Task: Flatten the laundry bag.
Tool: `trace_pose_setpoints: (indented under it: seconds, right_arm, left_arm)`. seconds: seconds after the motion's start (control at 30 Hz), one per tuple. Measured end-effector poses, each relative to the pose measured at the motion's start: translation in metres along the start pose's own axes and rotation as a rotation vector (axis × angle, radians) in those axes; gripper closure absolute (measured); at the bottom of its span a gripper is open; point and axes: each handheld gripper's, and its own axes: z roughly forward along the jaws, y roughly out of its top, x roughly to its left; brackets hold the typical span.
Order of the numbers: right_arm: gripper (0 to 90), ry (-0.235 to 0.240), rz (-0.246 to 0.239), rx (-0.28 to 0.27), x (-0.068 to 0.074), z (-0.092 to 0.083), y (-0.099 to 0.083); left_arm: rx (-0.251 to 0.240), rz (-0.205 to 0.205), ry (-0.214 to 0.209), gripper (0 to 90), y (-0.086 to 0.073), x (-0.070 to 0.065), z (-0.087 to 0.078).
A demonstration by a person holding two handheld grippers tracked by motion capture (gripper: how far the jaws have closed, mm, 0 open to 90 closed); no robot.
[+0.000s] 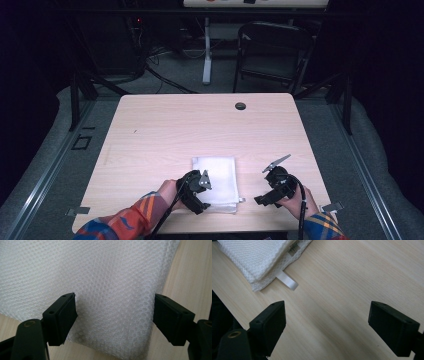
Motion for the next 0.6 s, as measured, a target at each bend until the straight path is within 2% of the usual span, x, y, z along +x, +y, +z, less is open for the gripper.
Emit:
trace_pose_setpoints:
  seconds: [0.03, 0.1, 0.13, 0.33, 0.6]
  right_arm:
    - [14.1, 0.010, 0.014, -0.009, 0.0010, 0.0009, -0.0001]
    - [14.1, 0.007, 0.013, -0.002, 0.0009, 0.0013, 0.0000]
    - [14.1, 0.000, -0.005, 0.015, -0.0003, 0.0005, -0.0001]
    - [14.1, 0.013, 0.002, 0.009, 0.0009, 0.0018, 0.0000]
    - [14.1, 0.007, -0.004, 0.015, 0.0012, 0.0018, 0.0003]
  left_arm:
    - [0.005, 0.001, 0.007, 23.0, 0.0002, -0.0010, 0.0011]
    - [0.013, 0.012, 0.022, 24.5, 0.0007, -0.0024, 0.0033]
    - [0.020, 0.014, 0.034, 26.0, 0.0009, -0.0033, 0.0040]
    - [0.029, 0.016, 0.080, 33.4, 0.0019, -0.0065, 0.0045]
    - [0.012, -0.002, 0.091, 44.2, 0.0005, -0.0036, 0.0020]
